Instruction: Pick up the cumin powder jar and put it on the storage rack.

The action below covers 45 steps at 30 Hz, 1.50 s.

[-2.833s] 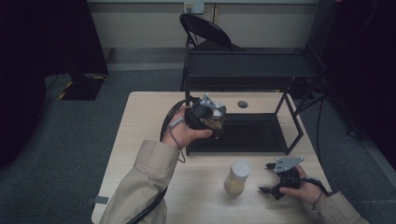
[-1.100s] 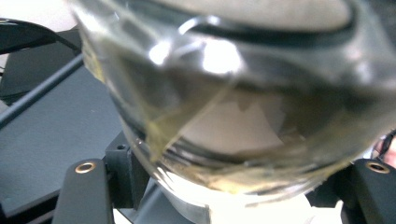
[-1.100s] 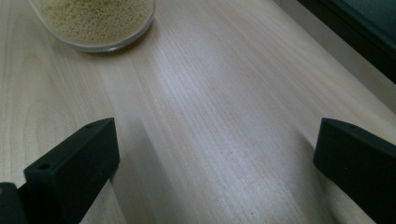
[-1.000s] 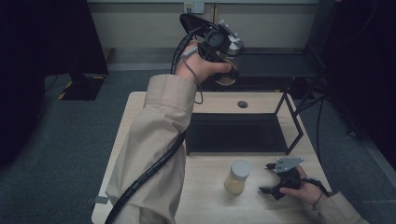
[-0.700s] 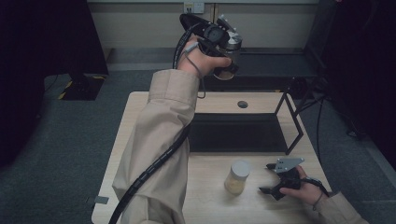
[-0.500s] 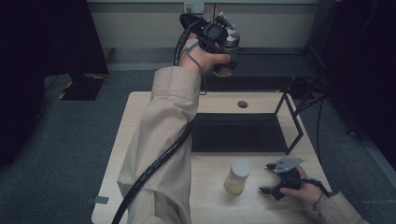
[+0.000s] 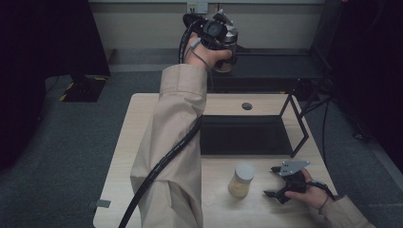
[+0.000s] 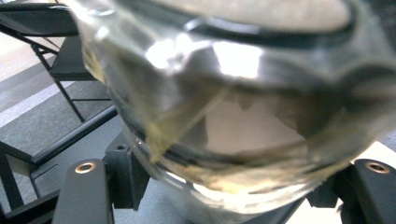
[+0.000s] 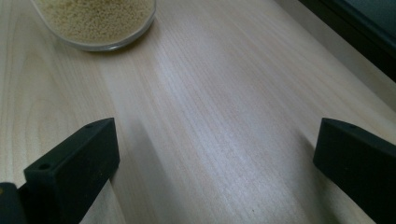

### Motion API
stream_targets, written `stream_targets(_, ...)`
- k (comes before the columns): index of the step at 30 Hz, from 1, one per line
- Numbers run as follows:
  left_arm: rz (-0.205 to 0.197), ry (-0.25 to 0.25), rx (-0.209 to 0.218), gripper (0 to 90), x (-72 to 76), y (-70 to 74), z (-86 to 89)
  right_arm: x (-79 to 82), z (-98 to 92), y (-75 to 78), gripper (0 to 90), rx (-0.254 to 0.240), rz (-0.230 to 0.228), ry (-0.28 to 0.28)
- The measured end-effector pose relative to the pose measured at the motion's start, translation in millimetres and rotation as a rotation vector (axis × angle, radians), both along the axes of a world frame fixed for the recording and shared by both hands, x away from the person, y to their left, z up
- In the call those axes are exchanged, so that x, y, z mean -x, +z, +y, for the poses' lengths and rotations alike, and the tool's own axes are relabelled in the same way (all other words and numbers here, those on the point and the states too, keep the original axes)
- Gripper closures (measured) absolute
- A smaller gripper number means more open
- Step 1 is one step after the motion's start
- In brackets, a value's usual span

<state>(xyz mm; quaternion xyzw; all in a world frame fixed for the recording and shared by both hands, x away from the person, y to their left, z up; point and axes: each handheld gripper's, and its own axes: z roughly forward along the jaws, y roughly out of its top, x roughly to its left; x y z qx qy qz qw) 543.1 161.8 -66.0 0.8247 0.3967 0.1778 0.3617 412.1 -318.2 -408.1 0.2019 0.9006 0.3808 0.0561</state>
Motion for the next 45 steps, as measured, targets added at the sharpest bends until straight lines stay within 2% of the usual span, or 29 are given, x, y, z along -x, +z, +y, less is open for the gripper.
stream_targets(6,0.010,0.019,0.005,31.0,-4.8,-7.5,-1.4,0.1,-0.1,0.0,0.0,0.000,0.001,0.000)
stream_targets(12,0.003,0.029,-0.011,31.1,-7.3,-12.1,-6.3,0.2,-0.1,0.0,0.0,0.000,0.000,0.000)
stream_targets(18,-0.001,0.040,-0.004,31.0,-8.9,-16.9,-6.9,0.1,-0.4,0.0,0.0,0.000,0.000,0.002)
stream_targets(31,0.004,0.043,0.018,31.0,-11.0,-20.4,-3.5,0.3,-0.5,-0.1,0.0,0.000,0.000,0.002)
stream_targets(45,0.010,0.049,0.024,30.9,-10.7,-20.5,-2.7,0.5,-0.5,0.0,0.0,0.000,0.000,0.001)
